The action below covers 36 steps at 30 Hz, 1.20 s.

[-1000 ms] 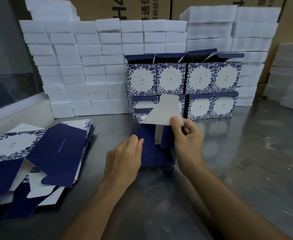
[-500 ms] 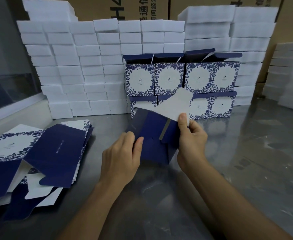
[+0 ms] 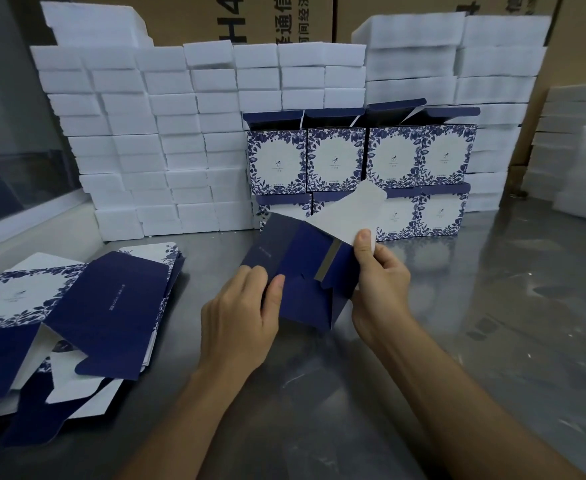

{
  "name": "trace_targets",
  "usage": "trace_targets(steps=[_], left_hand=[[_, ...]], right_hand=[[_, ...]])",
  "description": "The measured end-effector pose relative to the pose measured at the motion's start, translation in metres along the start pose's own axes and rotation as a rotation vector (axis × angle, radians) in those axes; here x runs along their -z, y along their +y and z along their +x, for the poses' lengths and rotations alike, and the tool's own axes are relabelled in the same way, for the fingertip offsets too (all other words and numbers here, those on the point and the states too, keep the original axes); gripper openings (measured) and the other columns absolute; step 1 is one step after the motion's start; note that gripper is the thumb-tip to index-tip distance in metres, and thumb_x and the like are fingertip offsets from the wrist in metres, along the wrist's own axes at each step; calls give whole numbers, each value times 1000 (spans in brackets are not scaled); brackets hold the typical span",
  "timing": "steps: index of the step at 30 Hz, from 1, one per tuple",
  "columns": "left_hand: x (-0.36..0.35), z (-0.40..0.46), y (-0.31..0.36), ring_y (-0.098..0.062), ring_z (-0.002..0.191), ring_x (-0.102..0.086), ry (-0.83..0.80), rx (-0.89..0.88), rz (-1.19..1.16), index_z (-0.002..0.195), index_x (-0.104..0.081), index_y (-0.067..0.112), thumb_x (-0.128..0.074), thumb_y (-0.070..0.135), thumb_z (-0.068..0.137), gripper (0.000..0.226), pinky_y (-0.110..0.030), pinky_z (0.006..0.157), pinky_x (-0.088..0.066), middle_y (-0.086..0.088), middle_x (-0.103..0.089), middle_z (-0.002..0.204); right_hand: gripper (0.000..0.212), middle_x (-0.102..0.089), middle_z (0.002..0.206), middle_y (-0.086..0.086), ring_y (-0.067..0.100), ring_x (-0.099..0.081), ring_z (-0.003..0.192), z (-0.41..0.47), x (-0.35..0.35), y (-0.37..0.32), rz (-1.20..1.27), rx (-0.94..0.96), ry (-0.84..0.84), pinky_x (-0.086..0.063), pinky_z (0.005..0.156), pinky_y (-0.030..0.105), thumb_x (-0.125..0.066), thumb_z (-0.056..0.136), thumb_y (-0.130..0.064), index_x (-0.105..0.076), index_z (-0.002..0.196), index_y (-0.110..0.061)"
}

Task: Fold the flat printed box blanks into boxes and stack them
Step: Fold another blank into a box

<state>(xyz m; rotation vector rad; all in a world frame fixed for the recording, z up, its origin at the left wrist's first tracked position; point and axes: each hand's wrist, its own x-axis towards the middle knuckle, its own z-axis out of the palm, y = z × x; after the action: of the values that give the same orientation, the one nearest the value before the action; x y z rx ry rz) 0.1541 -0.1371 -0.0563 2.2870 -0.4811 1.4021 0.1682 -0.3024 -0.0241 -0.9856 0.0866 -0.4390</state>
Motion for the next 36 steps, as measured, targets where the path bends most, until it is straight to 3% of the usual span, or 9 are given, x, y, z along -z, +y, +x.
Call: trace_targets(steps=[5, 10, 13, 16, 20, 24, 29, 33, 36], left_hand=[[2, 1, -1, -24, 92, -52, 12, 129, -152, 71, -37, 18, -51, 41, 93, 35, -30, 65, -38, -12, -56, 105], [-2, -2, 0, -17, 84, -50, -4, 292, -352, 78, -34, 22, -50, 50, 91, 35, -13, 70, -36, 0, -49, 91], [-4, -1, 3, -10, 92, -55, 21, 457, -495, 94, -40, 22, -58, 53, 91, 36, -23, 73, -49, 2, -54, 102], [-5, 0, 2, 8, 95, -57, 29, 565, -571, 113, -43, 29, -53, 52, 89, 34, -9, 70, -48, 14, -58, 109], [-10, -2, -1, 4, 106, -57, 6, 702, -610, 137, -46, 29, -52, 41, 98, 42, -8, 82, -45, 17, -60, 121], [-12, -2, 3, 18, 96, -55, 15, 677, -649, 128, -50, 38, -52, 36, 99, 29, 0, 71, -42, 29, -59, 107], [-11, 0, 3, 23, 93, -53, 39, 770, -733, 125, -52, 37, -43, 38, 103, 24, 1, 70, -40, 33, -59, 104], [-8, 2, 6, 20, 100, -54, 48, 791, -787, 122, -55, 37, -34, 48, 103, 31, -4, 78, -43, 42, -60, 103], [-6, 4, 7, 18, 100, -55, 28, 776, -794, 126, -56, 38, -34, 58, 93, 44, -2, 76, -42, 41, -61, 104]], right_hand=[[28, -62, 86, 9, 18, -53, 81, -3, 0, 0, -43, -5, -52, -47, 79, 43, -61, 98, -31, -65, 93, -5], [30, -65, 81, 8, 14, -56, 74, -4, 0, 4, -74, 71, -109, -49, 69, 30, -62, 96, -31, -65, 92, -2], [25, -68, 80, 2, 8, -59, 73, -6, -2, 7, -108, 105, -146, -52, 70, 25, -62, 95, -26, -67, 96, -2], [10, -72, 89, 2, 6, -64, 80, -10, -6, 9, -146, 145, -207, -53, 76, 22, -62, 97, -13, -71, 97, -9], [29, -75, 96, -10, -2, -69, 92, -10, -7, 10, -202, 201, -264, -54, 84, 16, -60, 96, 3, -73, 97, -22], [34, -73, 103, -12, -5, -68, 95, -10, -6, 8, -182, 201, -274, -54, 84, 15, -56, 95, 9, -73, 89, -20], [43, -75, 112, -2, 13, -67, 112, -7, -5, 5, -109, 126, -281, -54, 95, 28, -52, 95, 6, -79, 74, -19], [20, -72, 115, -4, 3, -67, 107, -12, -4, 6, -242, 208, -321, -54, 93, 24, -66, 93, -3, -75, 82, -17], [24, -67, 122, 2, 7, -64, 113, -14, -4, 11, -382, 352, -332, -52, 99, 25, -66, 92, 2, -69, 94, -22]])
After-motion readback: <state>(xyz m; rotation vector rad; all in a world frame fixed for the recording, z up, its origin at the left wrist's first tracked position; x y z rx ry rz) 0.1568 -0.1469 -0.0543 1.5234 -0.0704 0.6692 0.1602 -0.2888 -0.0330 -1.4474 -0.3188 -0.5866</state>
